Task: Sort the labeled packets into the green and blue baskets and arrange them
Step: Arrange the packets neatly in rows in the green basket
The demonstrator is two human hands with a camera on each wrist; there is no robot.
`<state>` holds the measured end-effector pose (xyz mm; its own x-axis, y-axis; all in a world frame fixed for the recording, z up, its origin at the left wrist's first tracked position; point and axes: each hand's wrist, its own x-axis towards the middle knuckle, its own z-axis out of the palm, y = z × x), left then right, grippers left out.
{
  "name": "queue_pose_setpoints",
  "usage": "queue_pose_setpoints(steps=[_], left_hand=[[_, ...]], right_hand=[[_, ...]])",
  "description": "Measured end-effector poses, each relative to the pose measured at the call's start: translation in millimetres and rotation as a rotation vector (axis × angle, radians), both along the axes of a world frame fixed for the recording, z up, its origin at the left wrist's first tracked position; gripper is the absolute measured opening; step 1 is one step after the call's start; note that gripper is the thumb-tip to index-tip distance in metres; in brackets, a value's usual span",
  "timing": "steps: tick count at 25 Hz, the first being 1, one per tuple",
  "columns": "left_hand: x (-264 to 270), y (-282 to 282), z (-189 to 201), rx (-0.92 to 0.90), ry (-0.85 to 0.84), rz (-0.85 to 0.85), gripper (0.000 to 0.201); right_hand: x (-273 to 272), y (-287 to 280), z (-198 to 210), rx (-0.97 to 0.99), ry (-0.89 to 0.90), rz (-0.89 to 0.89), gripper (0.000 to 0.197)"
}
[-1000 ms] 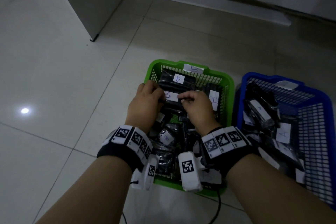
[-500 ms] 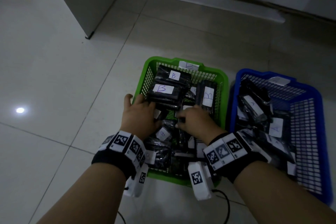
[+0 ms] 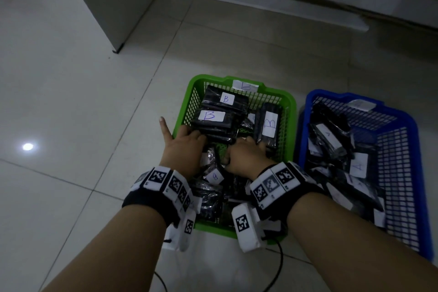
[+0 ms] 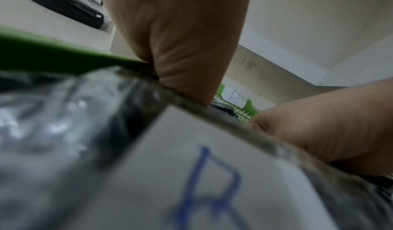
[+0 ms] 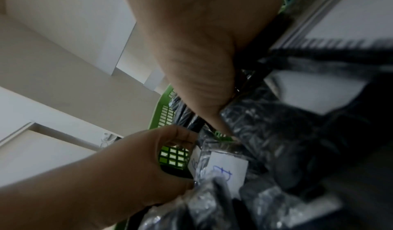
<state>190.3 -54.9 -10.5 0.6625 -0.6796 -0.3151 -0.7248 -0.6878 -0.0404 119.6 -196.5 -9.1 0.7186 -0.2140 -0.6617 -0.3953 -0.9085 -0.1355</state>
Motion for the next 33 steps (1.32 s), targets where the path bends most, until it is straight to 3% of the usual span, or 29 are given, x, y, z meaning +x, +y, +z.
queue_pose_setpoints(steps=[6, 9, 13, 15, 18, 22, 25, 27, 30, 33], left_hand=[[3.5, 6.0, 6.3, 0.054, 0.066, -0.099, 0.036], [9.1, 7.3, 12.2, -0.023, 0.104, -0.086, 0.034], [14.9, 22.9, 27.1, -0.24, -0.123, -0.048, 0.024], [12.9, 32.8, 31.8, -0.226, -0.166, 0.026, 0.033], [8.3, 41.0, 30.9, -0.136, -0.13, 0.044, 0.048], [-0.1, 43.3, 27.2, -0.1, -0.097, 0.036, 0.048], [-3.8, 42.5, 28.6, -0.118, -0.062, 0.008, 0.039], [-5.0, 41.6, 31.2, -0.12, -0.023, 0.014, 0.034], [-5.9, 45.4, 34.3, -0.23, 0.053, 0.115, 0.033], [-3.2, 49.6, 33.0, -0.351, 0.189, 0.23, 0.036]], right_hand=[[-1.8, 3.1, -1.1, -0.013, 0.004, 0.007, 0.033], [-2.1, 5.7, 2.9, 0.004, -0.006, -0.033, 0.033], [-7.6, 9.8, 15.4, 0.076, -0.048, -0.07, 0.033], [-10.3, 9.8, 20.3, 0.139, -0.074, -0.129, 0.028], [-7.4, 0.8, 23.0, 0.248, -0.212, -0.263, 0.026], [-1.7, -7.1, 25.9, 0.258, -0.39, -0.392, 0.026], [3.1, 8.4, 21.8, 0.302, -0.342, -0.312, 0.027], [5.9, 22.0, 15.7, 0.222, -0.266, -0.17, 0.029], [6.8, 34.1, 9.4, 0.068, -0.188, -0.009, 0.04], [9.4, 35.9, 10.3, 0.08, -0.11, 0.042, 0.054]])
